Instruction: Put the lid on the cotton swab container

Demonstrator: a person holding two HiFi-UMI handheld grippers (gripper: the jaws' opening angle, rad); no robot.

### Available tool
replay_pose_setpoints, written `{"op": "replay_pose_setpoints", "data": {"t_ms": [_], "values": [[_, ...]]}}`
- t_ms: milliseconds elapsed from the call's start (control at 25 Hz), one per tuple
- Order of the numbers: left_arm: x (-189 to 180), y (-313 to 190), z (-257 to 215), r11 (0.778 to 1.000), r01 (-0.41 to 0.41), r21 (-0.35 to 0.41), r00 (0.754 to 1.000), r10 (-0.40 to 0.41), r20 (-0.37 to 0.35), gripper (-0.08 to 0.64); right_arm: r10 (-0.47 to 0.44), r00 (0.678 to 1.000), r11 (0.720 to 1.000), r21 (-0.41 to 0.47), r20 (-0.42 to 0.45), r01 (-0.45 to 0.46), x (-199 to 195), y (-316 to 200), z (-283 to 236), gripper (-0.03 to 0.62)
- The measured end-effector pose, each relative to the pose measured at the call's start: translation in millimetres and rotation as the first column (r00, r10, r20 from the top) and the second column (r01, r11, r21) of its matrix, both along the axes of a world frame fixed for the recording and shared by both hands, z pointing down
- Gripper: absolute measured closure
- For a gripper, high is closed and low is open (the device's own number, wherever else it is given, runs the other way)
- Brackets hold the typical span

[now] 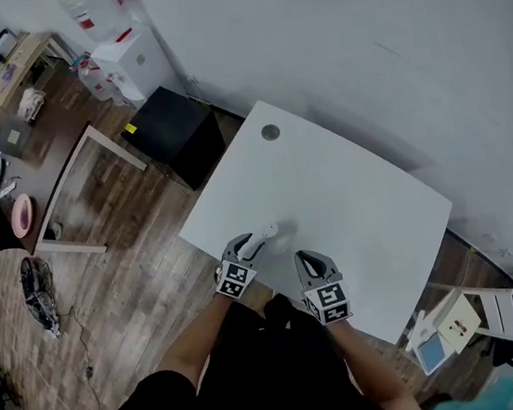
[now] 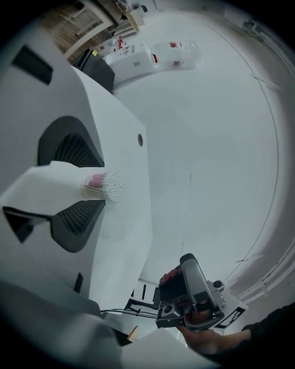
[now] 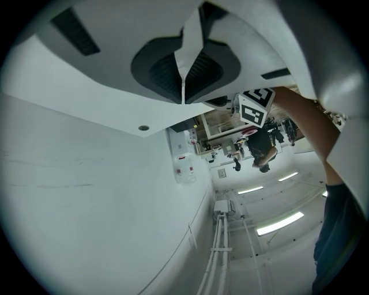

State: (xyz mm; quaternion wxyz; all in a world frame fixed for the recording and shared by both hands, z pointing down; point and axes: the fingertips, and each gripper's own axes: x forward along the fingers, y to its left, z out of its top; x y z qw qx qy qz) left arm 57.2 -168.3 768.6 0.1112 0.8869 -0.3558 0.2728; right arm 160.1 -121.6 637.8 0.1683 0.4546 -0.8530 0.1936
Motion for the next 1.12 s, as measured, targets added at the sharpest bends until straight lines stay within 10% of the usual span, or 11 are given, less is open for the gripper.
{"op": "replay_pose_setpoints", "data": {"t_ms": [520, 1120], "values": [[18.9, -18.2, 39.4, 0.981, -0.194, -0.021, 0.979, 0.195, 0.051, 0.308, -0.005, 0.999, 0.998, -0.065, -0.049, 0.002, -6.6, 2.6, 35.0, 0.555], [39.6, -30.0, 47.2, 0.990, -0.137, -0.046, 0.990, 0.136, -0.032, 0.305, 0.005, 0.998, 0.992, -0.126, -0.069, -0.014, -7.7, 11.8, 65.5, 0.555]]}}
